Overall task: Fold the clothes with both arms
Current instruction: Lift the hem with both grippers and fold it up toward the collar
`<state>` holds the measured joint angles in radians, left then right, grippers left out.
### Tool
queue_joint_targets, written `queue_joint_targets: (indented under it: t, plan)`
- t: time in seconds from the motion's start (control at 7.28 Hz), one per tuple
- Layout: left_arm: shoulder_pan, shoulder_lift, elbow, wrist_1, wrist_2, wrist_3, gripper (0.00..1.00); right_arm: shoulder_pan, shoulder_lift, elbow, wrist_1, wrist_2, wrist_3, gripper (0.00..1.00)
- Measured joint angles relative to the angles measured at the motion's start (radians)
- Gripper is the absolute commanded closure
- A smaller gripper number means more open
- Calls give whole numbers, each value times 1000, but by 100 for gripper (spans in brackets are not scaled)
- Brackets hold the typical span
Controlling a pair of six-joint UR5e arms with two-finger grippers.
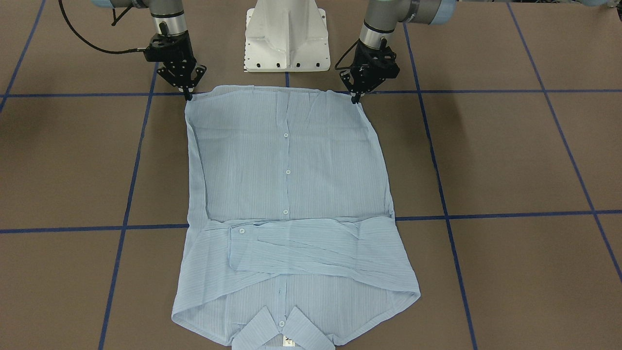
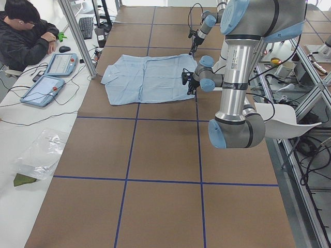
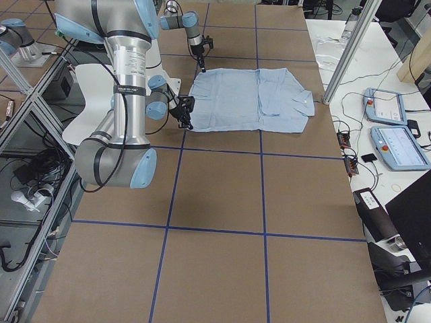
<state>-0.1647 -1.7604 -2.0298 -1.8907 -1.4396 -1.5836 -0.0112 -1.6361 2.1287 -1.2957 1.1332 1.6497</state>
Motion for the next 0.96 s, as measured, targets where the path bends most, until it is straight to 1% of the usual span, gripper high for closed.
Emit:
queue_joint_targets:
  t: [0.14, 0.27, 0.41, 0.55, 0.69, 0.82, 0.96]
  plan:
    - [-4, 3, -29, 5, -3, 8, 100, 1, -8, 29, -7, -7, -1, 100]
    - [-9, 21, -86, 16, -14, 43, 100, 3, -19, 116, -58, 10, -1, 100]
    - [-12, 62, -167, 26, -38, 91, 100, 4, -25, 248, -173, 52, -2, 100]
    - [-14, 121, -268, 35, -80, 116, 100, 2, -24, 376, -301, 102, -1, 100]
    - [-20, 177, -383, 64, -140, 127, 100, -4, -19, 480, -397, 153, -1, 100]
    - [-29, 200, -490, 125, -188, 130, 100, -12, -10, 552, -448, 188, -1, 100]
    - [-36, 196, -577, 208, -213, 131, 100, -7, 5, 594, -480, 210, -2, 100]
